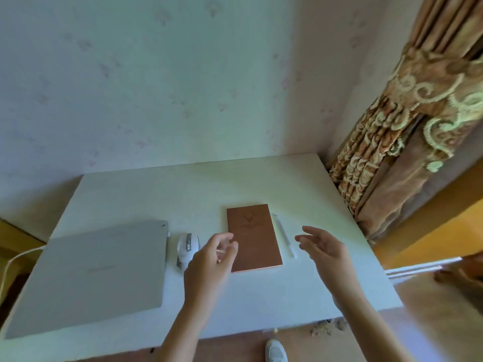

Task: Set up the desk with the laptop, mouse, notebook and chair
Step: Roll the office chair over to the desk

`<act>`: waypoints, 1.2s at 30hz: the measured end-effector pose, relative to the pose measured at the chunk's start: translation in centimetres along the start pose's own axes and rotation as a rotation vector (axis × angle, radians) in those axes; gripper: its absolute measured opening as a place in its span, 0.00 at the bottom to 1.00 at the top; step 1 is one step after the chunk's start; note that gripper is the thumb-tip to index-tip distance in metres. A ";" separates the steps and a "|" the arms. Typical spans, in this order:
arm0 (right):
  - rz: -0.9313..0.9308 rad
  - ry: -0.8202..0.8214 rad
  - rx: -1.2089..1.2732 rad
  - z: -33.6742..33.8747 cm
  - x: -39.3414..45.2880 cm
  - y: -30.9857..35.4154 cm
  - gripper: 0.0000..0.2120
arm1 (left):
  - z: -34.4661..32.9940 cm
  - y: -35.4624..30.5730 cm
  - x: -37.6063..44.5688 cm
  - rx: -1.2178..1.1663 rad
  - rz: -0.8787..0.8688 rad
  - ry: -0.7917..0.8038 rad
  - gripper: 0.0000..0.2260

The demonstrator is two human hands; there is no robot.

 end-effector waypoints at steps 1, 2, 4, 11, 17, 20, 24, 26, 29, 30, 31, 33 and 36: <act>0.010 -0.028 0.001 0.0 -1.3 0.2 0.09 | 0.7 0.0 -0.3 0.024 -0.036 0.010 0.06; 0.020 -0.058 -0.004 -0.1 -2.5 0.3 0.09 | 1.3 0.0 -0.7 0.051 -0.074 0.021 0.06; 0.041 -0.121 -0.022 -0.5 -5.1 0.3 0.09 | 2.4 0.2 -1.3 0.122 -0.159 0.039 0.06; 0.025 -0.344 -0.247 -0.3 -14.9 -0.5 0.09 | 2.6 1.0 -4.0 0.277 -0.594 0.072 0.05; -0.013 -0.610 -0.772 2.6 -22.2 -0.9 0.11 | -0.4 -1.0 -6.9 0.349 -0.947 0.145 0.04; -0.056 -0.686 -0.879 3.9 -24.6 -1.2 0.11 | -2.2 -1.8 -8.5 0.418 -1.035 0.209 0.05; -0.094 -0.780 -0.958 6.2 -28.0 -1.7 0.11 | -4.5 -3.3 -12.0 0.424 -1.112 0.334 0.09; -0.119 -0.829 -0.955 7.7 -30.2 -2.2 0.11 | -5.5 -4.2 -14.2 0.405 -1.150 0.374 0.09; -0.189 -0.889 -0.943 10.3 -34.0 -3.8 0.11 | -7.5 -5.3 -17.9 0.379 -1.210 0.415 0.06; -0.212 -0.910 -0.938 11.3 -35.4 -4.4 0.11 | -8.3 -5.5 -19.4 0.385 -1.227 0.428 0.06; -0.231 -0.933 -0.929 12.2 -36.9 -5.0 0.11 | -9.1 -5.8 -20.9 0.384 -1.247 0.443 0.07; -0.257 -0.977 -0.915 14.2 -40.1 -6.1 0.11 | -10.8 -6.3 -24.1 0.376 -1.283 0.480 0.08; -0.284 -1.033 -0.888 17.2 -45.1 -7.7 0.10 | -13.1 -6.8 -29.5 0.394 -1.332 0.501 0.09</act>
Point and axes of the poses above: each hand's wrist, its own x-axis towards the middle knuckle, its own z-axis out of the back of the hand, y = z × x, the point moved 1 cm from there along x, towards the middle knuckle, and after that the axes turned 1 degree about -z, right-handed, at the moved point
